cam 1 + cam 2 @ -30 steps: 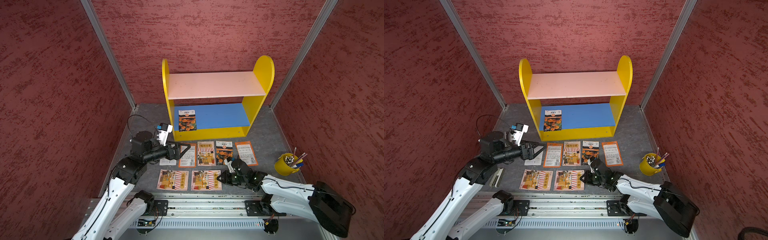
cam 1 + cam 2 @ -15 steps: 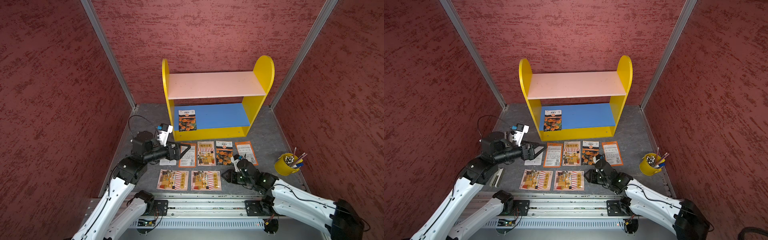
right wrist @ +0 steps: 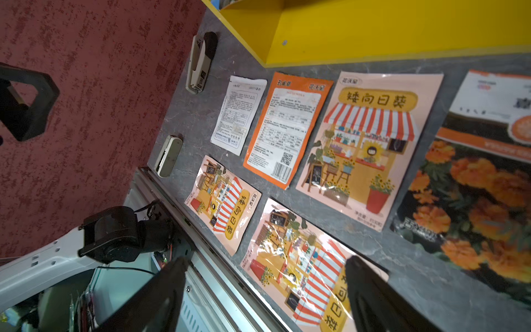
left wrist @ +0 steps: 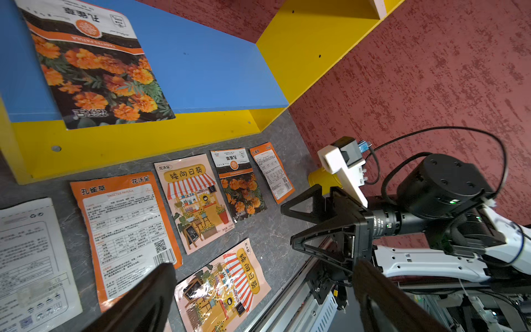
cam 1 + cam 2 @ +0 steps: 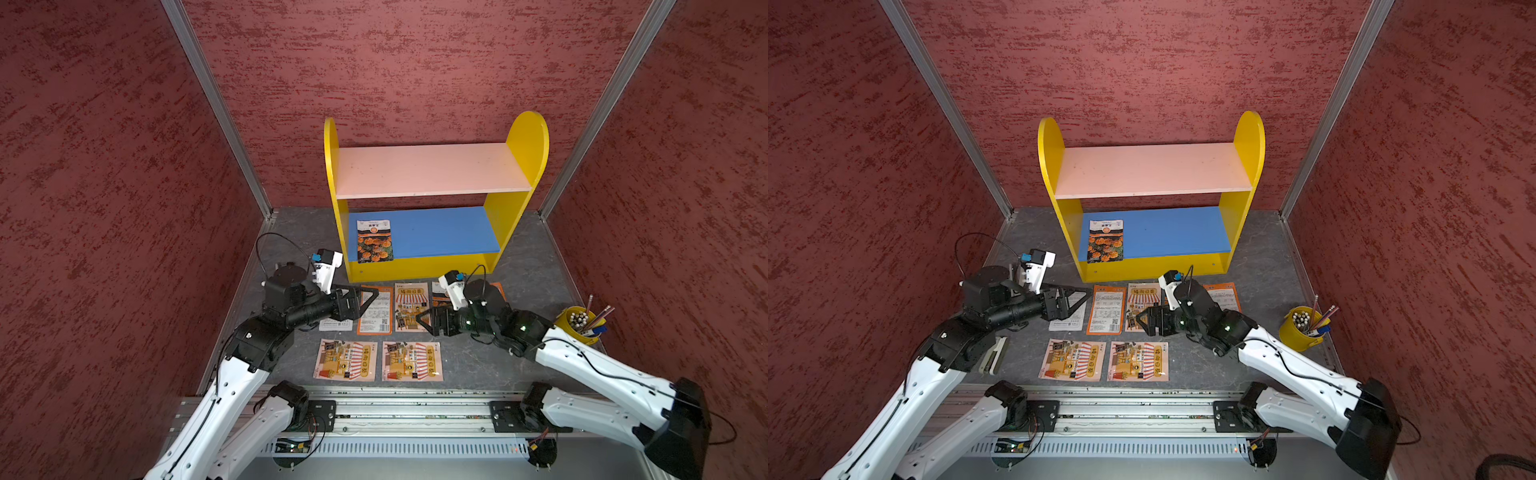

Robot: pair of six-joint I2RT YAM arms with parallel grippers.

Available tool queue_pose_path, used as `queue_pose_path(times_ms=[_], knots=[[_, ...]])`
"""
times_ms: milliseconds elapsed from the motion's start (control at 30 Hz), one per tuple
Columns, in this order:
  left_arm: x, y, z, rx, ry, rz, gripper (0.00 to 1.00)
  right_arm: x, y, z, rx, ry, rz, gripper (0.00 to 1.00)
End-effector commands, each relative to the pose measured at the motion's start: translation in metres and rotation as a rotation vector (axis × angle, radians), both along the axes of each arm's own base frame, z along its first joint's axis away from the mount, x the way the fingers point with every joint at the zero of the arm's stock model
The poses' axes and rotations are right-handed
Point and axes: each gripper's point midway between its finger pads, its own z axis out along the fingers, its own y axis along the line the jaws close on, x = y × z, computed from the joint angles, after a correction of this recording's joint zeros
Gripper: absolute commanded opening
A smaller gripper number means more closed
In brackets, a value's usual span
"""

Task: Take the seed bag off the shelf
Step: Place the seed packet at the center of the board, then pick up the seed packet from the shelf.

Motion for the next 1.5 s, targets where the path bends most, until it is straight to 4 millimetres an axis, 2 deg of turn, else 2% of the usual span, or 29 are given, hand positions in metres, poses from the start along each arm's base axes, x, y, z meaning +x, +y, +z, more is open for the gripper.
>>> queue_pose_path(times_ms=[0, 100, 200, 333, 533, 767, 1000, 1167, 1467], knots=[[0.003, 0.014, -0.008, 0.054, 0.015, 0.081, 1.00, 0.022, 0.008, 0.013, -0.097, -0.117, 0.030, 0.98], [0.003, 0.018, -0.010, 0.058, 0.022, 0.110, 1.00, 0.052, 0.027, 0.030, -0.135, -0.195, 0.025, 0.98], [0.002, 0.022, -0.011, 0.067, 0.026, 0.130, 1.00, 0.081, 0.045, 0.038, -0.192, -0.264, 0.024, 0.98], [-0.001, 0.026, -0.014, 0.076, 0.041, 0.147, 1.00, 0.119, 0.072, 0.038, -0.267, -0.333, 0.028, 0.98], [-0.002, 0.029, -0.017, 0.080, 0.051, 0.160, 1.00, 0.160, 0.109, 0.035, -0.315, -0.384, 0.059, 0.98], [-0.004, 0.028, -0.020, 0.082, 0.061, 0.153, 1.00, 0.202, 0.132, 0.034, -0.377, -0.449, 0.028, 0.98], [-0.004, 0.028, -0.024, 0.082, 0.069, 0.150, 1.00, 0.229, 0.145, 0.025, -0.428, -0.464, 0.016, 0.98], [-0.005, 0.027, -0.024, 0.082, 0.071, 0.148, 1.00, 0.241, 0.150, 0.011, -0.463, -0.451, 0.015, 0.98], [-0.005, 0.027, -0.027, 0.081, 0.074, 0.147, 1.00, 0.249, 0.139, -0.019, -0.507, -0.400, 0.011, 0.98]])
